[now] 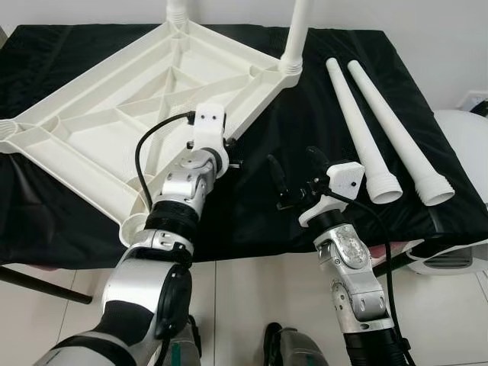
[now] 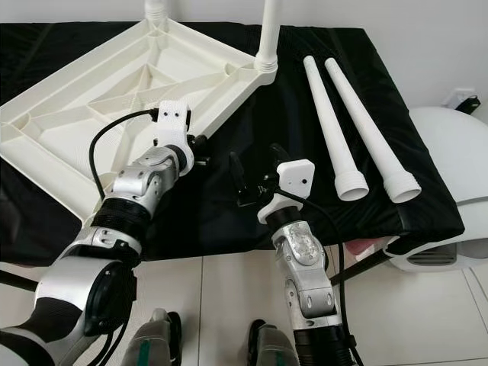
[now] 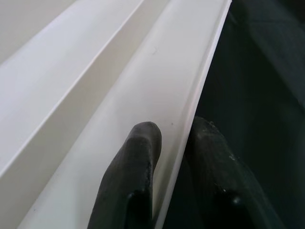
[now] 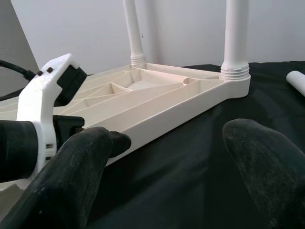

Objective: Building children table

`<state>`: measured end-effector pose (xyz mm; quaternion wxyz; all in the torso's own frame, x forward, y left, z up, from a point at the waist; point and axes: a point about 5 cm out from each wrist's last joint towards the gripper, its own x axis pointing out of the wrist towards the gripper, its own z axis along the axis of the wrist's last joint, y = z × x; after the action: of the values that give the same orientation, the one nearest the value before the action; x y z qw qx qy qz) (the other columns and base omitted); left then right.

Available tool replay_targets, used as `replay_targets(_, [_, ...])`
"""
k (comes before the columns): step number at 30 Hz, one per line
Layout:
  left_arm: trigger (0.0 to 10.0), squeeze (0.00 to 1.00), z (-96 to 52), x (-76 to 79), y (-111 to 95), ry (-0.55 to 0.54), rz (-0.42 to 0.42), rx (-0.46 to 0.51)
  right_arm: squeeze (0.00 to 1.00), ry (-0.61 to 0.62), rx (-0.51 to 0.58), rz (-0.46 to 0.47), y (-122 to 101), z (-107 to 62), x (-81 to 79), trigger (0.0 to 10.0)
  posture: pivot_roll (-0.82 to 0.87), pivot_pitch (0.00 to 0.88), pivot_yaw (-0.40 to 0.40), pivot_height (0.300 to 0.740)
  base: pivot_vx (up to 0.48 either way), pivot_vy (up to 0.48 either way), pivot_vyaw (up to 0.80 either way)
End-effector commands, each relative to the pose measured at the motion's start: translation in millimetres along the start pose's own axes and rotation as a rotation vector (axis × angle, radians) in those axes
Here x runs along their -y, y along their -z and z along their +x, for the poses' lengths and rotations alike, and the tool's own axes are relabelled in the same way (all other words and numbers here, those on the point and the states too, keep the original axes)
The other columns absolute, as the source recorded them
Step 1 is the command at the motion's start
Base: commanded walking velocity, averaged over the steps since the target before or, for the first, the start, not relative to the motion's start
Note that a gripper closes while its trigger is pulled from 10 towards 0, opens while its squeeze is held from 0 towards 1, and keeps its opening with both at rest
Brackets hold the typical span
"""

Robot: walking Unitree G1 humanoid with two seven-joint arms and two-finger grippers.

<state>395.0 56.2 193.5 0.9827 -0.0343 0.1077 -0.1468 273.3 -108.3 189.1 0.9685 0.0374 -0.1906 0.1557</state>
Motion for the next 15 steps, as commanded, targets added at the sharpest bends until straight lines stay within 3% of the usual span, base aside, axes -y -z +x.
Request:
replay_targets(1, [0.0,0.00,2.1,2.2,3,-0.238,0.046,-0.025,0.00,0.008,0.012,-0.002,-2,-3.1,-0.6,10.0,0.04,0.183,0.047,0.740,0.000,0.000,0.00])
replay_targets(2, [10.0,0.00,3.8,6.6,4,-0.209,0.069,-0.037,0.00,0.009,0.013,-0.001,-2,-3.1,-0.8,10.0,0.05,0.183,0.048,0.740,0.000,0.000,0.00])
replay_targets(3, [10.0,0.38,4.5,9.3,5,-0.180,0.083,-0.040,0.00,0.009,0.012,-0.002,-2,-3.2,-1.0,10.0,0.05,0.183,0.048,0.740,0.000,0.000,0.00])
replay_targets(5, [10.0,0.38,4.8,10.7,5,-0.162,0.090,-0.040,0.00,0.008,0.012,-0.002,-2,-3.2,-1.1,10.0,0.05,0.183,0.048,0.740,0.000,0.000,0.00])
replay_targets(6, [10.0,1.00,4.9,11.1,3,-0.146,0.099,-0.031,0.00,0.008,0.011,-0.001,-1,-3.2,-1.3,10.0,0.05,0.184,0.048,0.740,0.000,0.000,0.00])
replay_targets(15, [10.0,1.00,-1.5,10.1,-20,-0.071,0.187,0.075,0.00,-0.002,0.006,0.006,1,-2.5,-3.9,10.0,0.07,0.185,0.043,0.740,0.000,0.000,0.00])
